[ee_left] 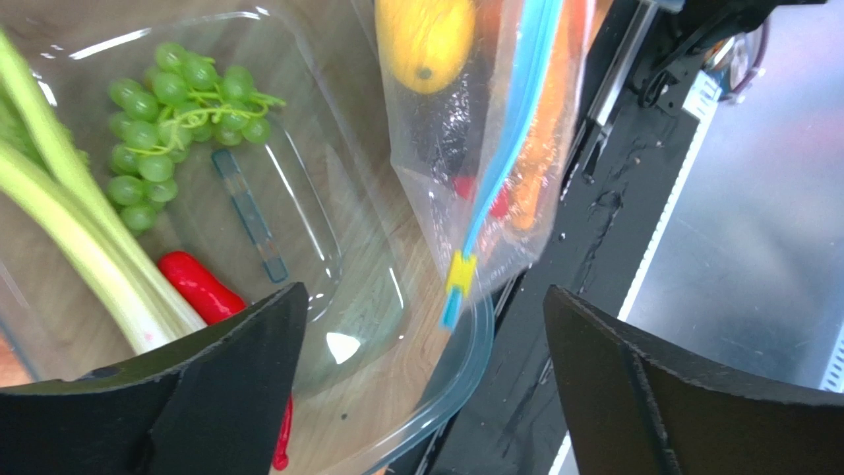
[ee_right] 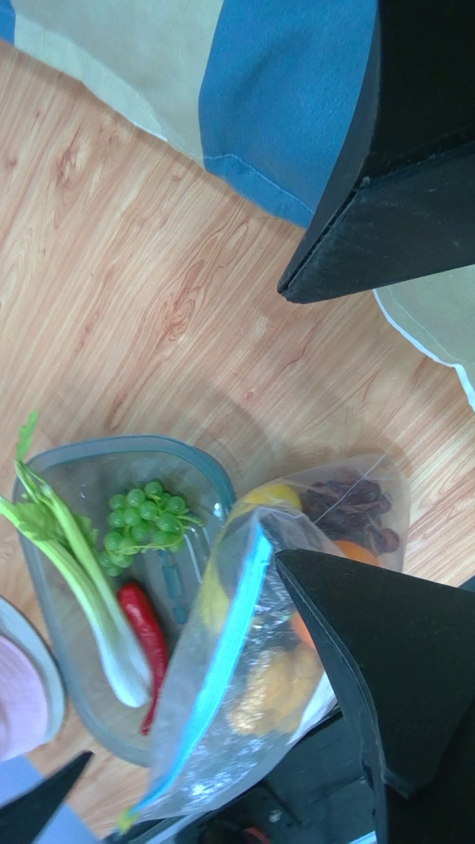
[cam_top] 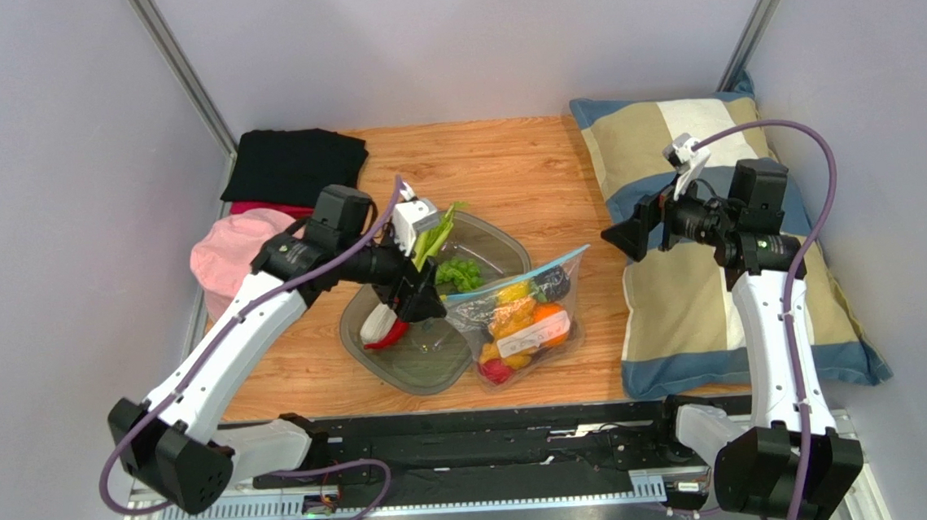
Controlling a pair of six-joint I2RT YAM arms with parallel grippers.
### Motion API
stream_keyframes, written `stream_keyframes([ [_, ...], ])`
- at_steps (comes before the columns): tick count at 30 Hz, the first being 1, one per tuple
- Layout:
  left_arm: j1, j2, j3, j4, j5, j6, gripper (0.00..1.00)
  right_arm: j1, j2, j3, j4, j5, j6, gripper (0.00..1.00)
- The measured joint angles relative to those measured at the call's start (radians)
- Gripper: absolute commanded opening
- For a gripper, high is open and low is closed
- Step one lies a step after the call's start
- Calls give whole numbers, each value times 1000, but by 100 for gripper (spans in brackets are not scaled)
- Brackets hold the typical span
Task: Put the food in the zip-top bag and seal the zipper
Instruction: Reset both arms
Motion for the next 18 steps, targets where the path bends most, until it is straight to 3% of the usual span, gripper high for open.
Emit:
stream_keyframes([
  [9,100,-183,102,54,73,-99,99,0,-8,134,32,97,245,100],
  [16,285,51,459,-42,-13,-147,99,0,31,161,41,189,342,100],
  [18,320,111,500,-75,-35,-140,99,-3,65,165,39,225,356,100],
])
